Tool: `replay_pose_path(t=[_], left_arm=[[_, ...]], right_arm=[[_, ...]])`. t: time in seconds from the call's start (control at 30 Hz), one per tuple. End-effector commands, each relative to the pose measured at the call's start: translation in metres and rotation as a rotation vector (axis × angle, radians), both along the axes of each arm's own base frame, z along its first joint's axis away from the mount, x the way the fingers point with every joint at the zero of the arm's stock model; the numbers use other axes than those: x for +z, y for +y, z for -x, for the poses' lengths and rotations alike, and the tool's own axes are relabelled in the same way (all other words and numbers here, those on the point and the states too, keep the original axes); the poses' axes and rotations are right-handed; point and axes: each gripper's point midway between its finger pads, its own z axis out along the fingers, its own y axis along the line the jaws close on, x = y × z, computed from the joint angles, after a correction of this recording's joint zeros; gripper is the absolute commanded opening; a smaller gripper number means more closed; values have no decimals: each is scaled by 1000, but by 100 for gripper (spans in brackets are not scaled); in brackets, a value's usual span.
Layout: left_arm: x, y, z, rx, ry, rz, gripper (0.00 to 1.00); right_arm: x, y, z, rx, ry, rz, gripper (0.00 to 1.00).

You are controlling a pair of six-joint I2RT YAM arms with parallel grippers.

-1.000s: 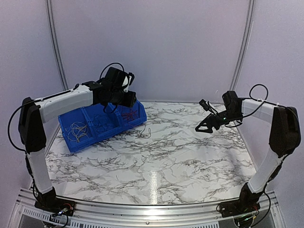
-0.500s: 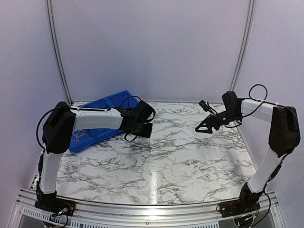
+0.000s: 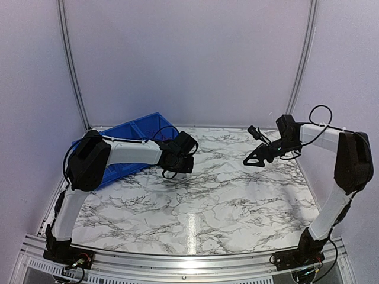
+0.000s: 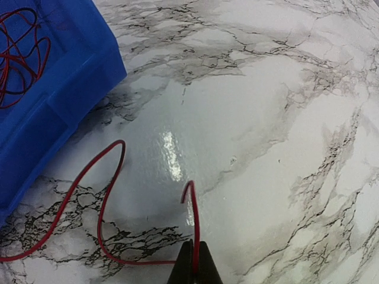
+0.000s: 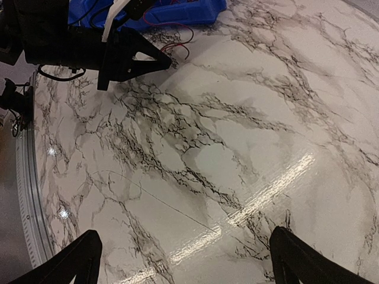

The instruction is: Untangle the cables

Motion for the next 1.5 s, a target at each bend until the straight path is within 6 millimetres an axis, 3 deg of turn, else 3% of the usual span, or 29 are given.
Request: replay_pose_path(t=[0.0,0.17,0.23,0.4,0.57,0.6,0.67,0.73,0.93,1.2,1.27,1.3,1.33,1.47], left_arm=[[44,2,-14,12,-95,31,0],[99,27,-26,25,-209,-3,0],[109,40,-36,34,-222,0,0],[120,75,-70,81,-232,1,0],[111,100,-100,135,-211,1,0],[110,99,-105,135,-209,9,2],[103,99,-111,142,-197,2,19],[109,99,-112,147,-200,5,34],[156,110,-99,141,-261,15,55],[216,149,-61,125,-358,-57,64],[227,154,-48,100,-369,-53,71],[233,155,-42,83,-376,-46,92],[239,158,-35,70,-384,-46,98],[267,168,-8,25,-430,-33,99]], right_arm=[[-5,2,0,15,7,9,99],[-5,2,1,20,10,8,99],[-6,2,1,21,10,9,99],[-7,2,1,21,14,8,99],[-6,2,1,20,12,8,99],[-6,2,1,19,12,9,98],[-5,2,1,18,10,8,99],[-5,2,1,18,11,7,99],[-1,2,0,17,-5,6,99],[18,-7,-10,-21,-124,71,99],[32,-11,-15,-50,-194,91,99],[48,-13,-19,-72,-251,94,98],[60,-16,-22,-97,-291,100,99],[121,-34,-37,-268,-501,119,99]])
